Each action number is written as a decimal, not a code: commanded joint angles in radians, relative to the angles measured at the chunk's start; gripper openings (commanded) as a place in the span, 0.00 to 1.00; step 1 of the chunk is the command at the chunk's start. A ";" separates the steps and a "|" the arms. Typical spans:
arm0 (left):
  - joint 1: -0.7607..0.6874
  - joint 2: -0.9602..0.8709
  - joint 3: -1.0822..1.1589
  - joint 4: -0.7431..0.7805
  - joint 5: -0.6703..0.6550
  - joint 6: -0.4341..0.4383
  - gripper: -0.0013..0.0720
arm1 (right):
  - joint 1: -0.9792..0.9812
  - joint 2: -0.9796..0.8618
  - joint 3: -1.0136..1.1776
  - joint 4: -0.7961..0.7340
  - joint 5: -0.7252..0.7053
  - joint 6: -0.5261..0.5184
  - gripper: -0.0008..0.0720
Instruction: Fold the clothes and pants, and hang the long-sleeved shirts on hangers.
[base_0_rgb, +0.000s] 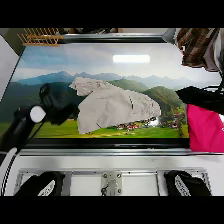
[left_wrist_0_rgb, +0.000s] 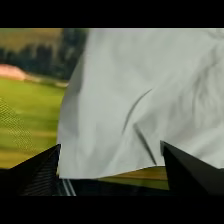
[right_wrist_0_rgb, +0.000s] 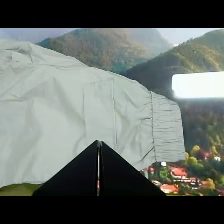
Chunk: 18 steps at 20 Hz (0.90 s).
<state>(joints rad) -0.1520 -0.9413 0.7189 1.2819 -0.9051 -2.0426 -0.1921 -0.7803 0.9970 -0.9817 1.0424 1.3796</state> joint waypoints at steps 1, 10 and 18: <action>0.121 0.137 -0.323 -0.300 0.130 -0.021 0.94 | 0.000 0.000 0.000 0.005 0.005 0.000 0.03; 0.006 0.004 -0.391 -0.498 0.293 -0.025 0.94 | 0.000 0.000 0.000 0.026 0.006 0.000 0.03; -0.072 -0.233 -0.235 -0.489 0.359 -0.022 0.52 | 0.000 0.000 0.000 0.026 0.006 0.000 0.03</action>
<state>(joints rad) -0.2127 -1.1000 0.4393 0.7952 -0.5667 -2.0674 -0.1921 -0.7803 0.9970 -0.9565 1.0481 1.3796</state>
